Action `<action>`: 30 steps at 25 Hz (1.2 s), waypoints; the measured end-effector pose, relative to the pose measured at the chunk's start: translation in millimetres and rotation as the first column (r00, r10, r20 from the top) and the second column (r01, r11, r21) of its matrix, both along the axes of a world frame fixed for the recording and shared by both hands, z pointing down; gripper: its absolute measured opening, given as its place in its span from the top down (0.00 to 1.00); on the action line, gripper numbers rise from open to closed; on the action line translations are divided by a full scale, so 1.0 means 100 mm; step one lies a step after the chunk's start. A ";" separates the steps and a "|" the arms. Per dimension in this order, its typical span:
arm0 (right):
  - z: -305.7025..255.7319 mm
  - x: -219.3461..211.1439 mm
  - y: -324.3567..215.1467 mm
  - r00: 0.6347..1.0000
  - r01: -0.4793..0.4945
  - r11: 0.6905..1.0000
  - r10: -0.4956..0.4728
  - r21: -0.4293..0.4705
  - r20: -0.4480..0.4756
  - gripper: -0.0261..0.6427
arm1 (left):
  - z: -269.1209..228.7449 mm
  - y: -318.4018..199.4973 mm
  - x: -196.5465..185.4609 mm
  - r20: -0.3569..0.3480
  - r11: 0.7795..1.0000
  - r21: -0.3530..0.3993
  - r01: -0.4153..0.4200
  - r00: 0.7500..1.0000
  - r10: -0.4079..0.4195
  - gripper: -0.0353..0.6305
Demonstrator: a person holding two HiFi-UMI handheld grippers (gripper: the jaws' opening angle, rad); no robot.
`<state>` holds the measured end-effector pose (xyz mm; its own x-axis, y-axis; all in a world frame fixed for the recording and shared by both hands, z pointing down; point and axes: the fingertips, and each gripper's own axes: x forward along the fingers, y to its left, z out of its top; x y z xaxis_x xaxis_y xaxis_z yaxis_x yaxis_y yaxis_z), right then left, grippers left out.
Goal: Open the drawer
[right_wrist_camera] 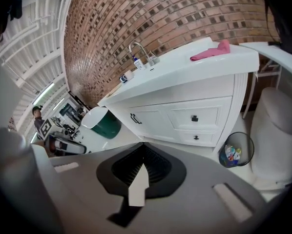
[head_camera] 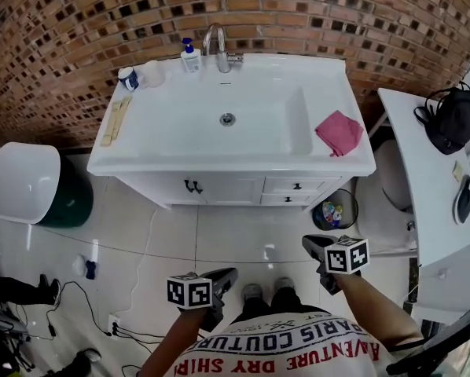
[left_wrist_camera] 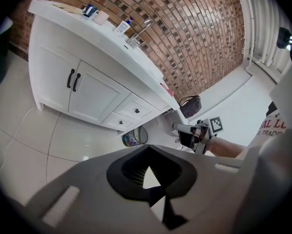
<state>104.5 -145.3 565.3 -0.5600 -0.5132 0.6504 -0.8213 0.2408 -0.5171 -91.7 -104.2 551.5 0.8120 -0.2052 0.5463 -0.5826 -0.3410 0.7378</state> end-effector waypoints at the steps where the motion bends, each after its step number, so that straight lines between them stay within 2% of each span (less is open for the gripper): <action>1: 0.08 0.05 -0.10 1.000 -0.001 1.000 0.001 0.008 -0.028 0.95 | 0.02 0.00 0.00 -0.006 1.000 -0.009 0.009 1.000 -0.009 0.96; 5: 0.49 0.25 -0.50 0.992 -0.005 1.000 0.008 0.023 -0.128 0.95 | 0.10 0.01 -0.09 -0.001 0.998 -0.033 0.062 0.998 -0.062 0.96; 8: 0.82 0.38 -0.84 0.984 -0.020 1.000 0.023 0.021 -0.176 0.78 | 0.22 0.00 -0.25 0.016 0.991 -0.069 0.115 0.993 -0.114 0.96; 11: 1.12 0.58 -1.16 0.970 -0.078 0.997 0.081 0.022 -0.229 0.75 | 0.32 -0.01 -0.41 0.041 0.982 -0.087 0.168 0.985 -0.165 0.96; 15: 1.53 0.79 -1.49 0.949 -0.137 0.991 0.131 0.000 -0.288 0.74 | 0.49 -0.01 -0.56 0.070 0.967 -0.106 0.231 0.972 -0.224 0.96; 19: 1.82 0.82 -1.74 0.941 -0.141 0.990 0.127 -0.021 -0.314 0.73 | 0.61 0.04 -0.58 0.083 0.960 -0.127 0.251 0.967 -0.241 0.96; 25: 2.20 0.88 -1.94 0.923 -0.168 0.985 0.140 -0.048 -0.359 0.73 | 0.74 -0.13 -0.58 0.076 0.956 -0.080 0.283 0.958 -0.277 0.96; 30: 2.38 0.92 -2.05 0.925 -0.223 0.973 0.191 -0.064 -0.329 0.73 | 0.81 -0.29 -0.53 0.072 0.957 -0.062 0.282 0.958 -0.278 0.96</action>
<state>196.8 -350.1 803.1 -0.2029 -0.5200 0.8297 -0.9726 0.0090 -0.2322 -145.0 -133.2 632.9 0.6918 -0.3782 0.6151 -0.6924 -0.1058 0.7137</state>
